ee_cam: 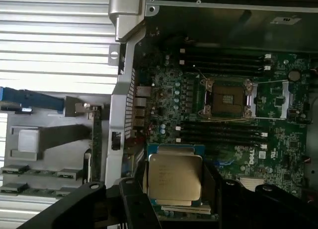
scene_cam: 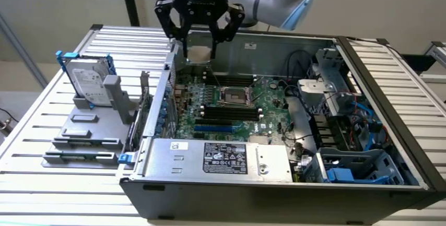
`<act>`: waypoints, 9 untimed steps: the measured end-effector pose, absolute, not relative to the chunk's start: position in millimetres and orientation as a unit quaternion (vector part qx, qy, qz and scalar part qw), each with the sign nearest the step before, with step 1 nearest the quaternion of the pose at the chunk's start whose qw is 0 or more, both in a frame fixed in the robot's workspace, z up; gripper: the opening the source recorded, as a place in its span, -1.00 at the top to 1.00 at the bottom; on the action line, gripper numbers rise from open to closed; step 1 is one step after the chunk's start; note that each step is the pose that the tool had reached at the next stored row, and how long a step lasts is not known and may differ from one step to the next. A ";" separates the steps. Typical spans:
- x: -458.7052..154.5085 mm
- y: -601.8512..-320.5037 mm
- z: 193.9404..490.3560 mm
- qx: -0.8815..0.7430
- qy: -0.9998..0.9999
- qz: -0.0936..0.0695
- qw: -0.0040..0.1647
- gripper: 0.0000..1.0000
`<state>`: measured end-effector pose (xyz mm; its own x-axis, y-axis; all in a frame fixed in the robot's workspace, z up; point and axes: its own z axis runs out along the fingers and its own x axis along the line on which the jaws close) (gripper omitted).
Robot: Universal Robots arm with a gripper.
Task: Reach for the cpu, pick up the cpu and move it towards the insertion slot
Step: 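Pick up the cpu and move it towards the insertion slot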
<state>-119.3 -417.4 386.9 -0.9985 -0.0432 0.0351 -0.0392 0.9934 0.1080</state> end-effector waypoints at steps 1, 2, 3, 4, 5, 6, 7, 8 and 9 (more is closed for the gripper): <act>-114.9 -417.2 386.0 0.021 -0.998 -0.054 0.019 -0.08; -110.0 -416.8 384.9 0.021 -0.998 -0.054 0.019 -0.08; -105.6 -416.3 383.6 0.021 -0.998 -0.054 0.019 -0.08; -101.1 -415.7 382.3 0.021 -0.998 -0.054 0.019 -0.08; -96.4 -414.8 380.8 0.021 -0.998 -0.053 0.019 -0.08; -91.9 -413.6 379.3 0.021 -0.998 -0.053 0.019 -0.08; -87.6 -412.3 377.9 0.021 -0.998 -0.053 0.019 -0.08; -82.8 -410.7 376.4 0.021 -0.998 -0.053 0.019 -0.08; -78.3 -409.0 375.1 0.021 -0.998 -0.053 0.019 -0.08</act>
